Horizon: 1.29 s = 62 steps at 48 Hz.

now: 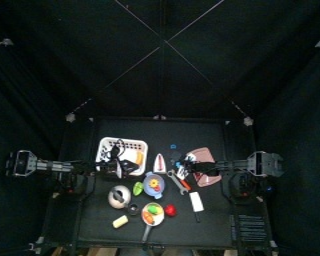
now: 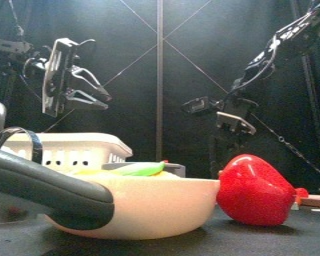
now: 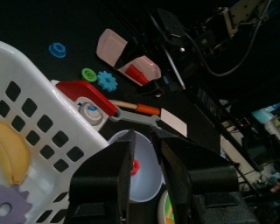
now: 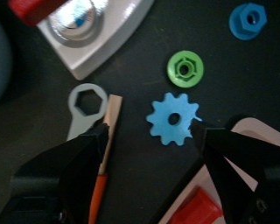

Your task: Grab wrench

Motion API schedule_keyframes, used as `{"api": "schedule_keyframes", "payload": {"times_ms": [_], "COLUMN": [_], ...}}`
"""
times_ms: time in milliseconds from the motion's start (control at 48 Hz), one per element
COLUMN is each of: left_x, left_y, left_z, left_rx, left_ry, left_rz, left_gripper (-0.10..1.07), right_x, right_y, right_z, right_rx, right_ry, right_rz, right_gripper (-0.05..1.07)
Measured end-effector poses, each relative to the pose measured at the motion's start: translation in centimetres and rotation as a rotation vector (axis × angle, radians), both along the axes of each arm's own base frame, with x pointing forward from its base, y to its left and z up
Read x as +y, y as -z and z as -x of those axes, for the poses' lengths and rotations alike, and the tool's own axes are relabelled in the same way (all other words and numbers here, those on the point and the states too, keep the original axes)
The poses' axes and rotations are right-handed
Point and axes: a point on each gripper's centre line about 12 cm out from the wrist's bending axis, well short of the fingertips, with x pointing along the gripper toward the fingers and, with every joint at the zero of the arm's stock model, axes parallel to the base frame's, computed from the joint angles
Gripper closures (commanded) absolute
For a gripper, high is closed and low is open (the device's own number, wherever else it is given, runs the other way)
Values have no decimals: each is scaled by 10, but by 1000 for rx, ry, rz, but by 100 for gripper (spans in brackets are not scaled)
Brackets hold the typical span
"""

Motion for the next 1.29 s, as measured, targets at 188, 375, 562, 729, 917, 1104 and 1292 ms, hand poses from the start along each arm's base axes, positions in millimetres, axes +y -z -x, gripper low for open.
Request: {"api": "schedule_keyframes", "payload": {"times_ms": [188, 375, 562, 729, 917, 1104, 1292], "left_x": [0, 0, 1, 0, 1, 1, 1], "left_y": [0, 0, -5, -6, -5, -4, -4], "left_z": [0, 1, 3, 6, 6, 7, 7], "left_rx": [-2, 0, -21, -26, -25, -21, -23], "left_ry": [0, 0, -6, -4, -12, -12, -13], "left_rz": [0, 1, -1, 0, 7, 9, 11], "left_gripper": [32, 32, 32, 32, 32, 32, 32], "right_x": [33, 62, 67, 69, 70, 69, 69], "right_y": [-14, -10, 3, 15, 26, 33, 33], "right_z": [-8, -6, -2, -2, -6, -8, -8], "right_rx": [-48, -42, -7, 27, 84, 116, 118], "right_ry": [-81, -123, -90, -63, -36, -29, -29], "right_rz": [-18, -65, -116, -145, -158, -154, -154], "right_gripper": [0, 0, 0, 0, 0, 0, 1]}}
